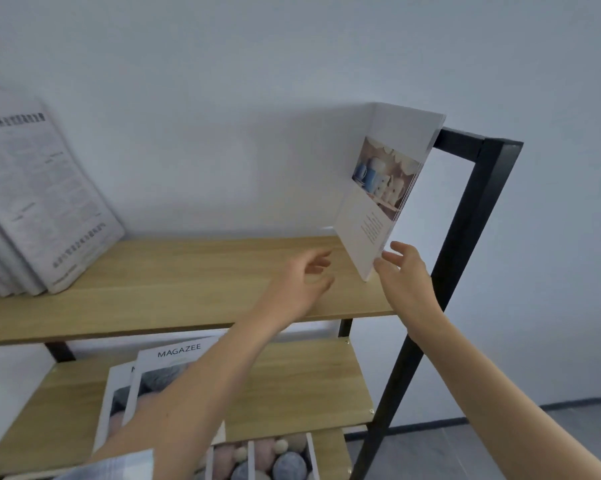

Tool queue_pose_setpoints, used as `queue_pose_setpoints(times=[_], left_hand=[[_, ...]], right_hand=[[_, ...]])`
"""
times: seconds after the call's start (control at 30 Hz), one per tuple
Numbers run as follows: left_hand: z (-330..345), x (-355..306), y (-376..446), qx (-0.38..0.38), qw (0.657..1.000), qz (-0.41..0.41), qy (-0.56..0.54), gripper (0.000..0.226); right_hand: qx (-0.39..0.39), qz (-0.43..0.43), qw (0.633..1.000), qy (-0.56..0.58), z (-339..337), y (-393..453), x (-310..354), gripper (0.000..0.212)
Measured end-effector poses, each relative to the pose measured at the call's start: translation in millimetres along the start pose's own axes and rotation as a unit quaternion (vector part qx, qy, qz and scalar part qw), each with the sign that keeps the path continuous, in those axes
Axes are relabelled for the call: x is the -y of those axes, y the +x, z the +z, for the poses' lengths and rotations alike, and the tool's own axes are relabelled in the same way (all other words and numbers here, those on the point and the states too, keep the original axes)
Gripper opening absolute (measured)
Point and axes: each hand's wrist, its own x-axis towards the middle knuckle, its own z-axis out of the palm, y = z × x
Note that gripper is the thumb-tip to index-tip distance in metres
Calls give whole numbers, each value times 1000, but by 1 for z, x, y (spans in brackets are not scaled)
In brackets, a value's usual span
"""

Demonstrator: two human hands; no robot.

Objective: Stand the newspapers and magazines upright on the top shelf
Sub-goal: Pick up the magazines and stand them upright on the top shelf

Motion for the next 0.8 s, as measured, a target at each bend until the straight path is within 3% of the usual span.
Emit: queue_pose_setpoints(times=[0.13,0.4,0.8], left_hand=[[-35,9,-53,-27,998,-19,-55,35],[-95,68,-168,-81,980,-136,-122,21],[-137,198,-261,-157,911,-354,-141,17]], right_hand=[[28,-26,999,-19,16,-34,0,42],[143,-49,988,-20,82,-113,-9,38],[336,-5,932,-135,241,-142,-71,30]])
